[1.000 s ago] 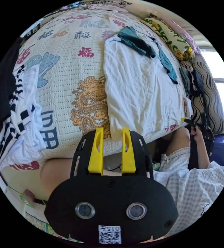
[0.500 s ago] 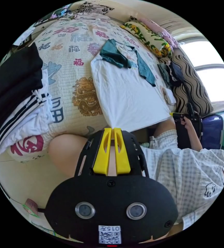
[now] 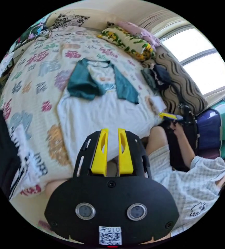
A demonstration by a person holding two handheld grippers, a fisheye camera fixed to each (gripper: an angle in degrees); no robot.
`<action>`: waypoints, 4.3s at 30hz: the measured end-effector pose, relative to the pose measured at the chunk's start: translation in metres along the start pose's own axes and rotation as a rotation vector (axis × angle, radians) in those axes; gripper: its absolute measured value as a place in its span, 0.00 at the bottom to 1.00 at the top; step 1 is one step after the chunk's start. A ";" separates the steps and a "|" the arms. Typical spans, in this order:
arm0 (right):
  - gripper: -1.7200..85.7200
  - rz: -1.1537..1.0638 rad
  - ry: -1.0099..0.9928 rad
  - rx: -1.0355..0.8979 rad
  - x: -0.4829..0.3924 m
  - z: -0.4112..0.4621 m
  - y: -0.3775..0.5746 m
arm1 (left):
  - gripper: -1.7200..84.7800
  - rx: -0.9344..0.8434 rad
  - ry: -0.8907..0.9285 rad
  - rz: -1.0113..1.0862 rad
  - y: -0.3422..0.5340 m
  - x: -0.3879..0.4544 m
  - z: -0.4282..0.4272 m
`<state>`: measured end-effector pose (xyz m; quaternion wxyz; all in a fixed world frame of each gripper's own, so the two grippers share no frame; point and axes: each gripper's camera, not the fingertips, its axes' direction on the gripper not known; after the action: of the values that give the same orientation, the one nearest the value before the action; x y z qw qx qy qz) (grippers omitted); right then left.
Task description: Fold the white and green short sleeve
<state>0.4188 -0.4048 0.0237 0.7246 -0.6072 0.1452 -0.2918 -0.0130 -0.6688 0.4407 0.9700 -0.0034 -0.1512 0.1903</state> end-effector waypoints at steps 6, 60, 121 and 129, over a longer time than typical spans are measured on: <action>0.11 -0.135 0.065 -0.031 0.001 0.053 -0.059 | 0.12 0.084 0.107 -0.085 -0.107 0.027 0.105; 0.10 0.051 -0.306 0.146 -0.014 0.321 -0.313 | 0.13 0.394 -0.051 -0.199 0.007 -0.063 0.078; 0.09 -0.584 0.375 -0.727 -0.651 0.998 -0.676 | 0.04 1.221 0.677 -0.991 0.351 -0.371 -0.257; 0.09 -0.551 0.218 -0.692 -0.638 0.939 -0.646 | 0.04 1.049 0.622 -1.041 0.327 -0.374 -0.247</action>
<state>0.2879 0.6646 0.7619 0.3548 -0.7955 0.1427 -0.4700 -0.3906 -0.4914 0.0745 0.8072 0.4709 0.2531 -0.2500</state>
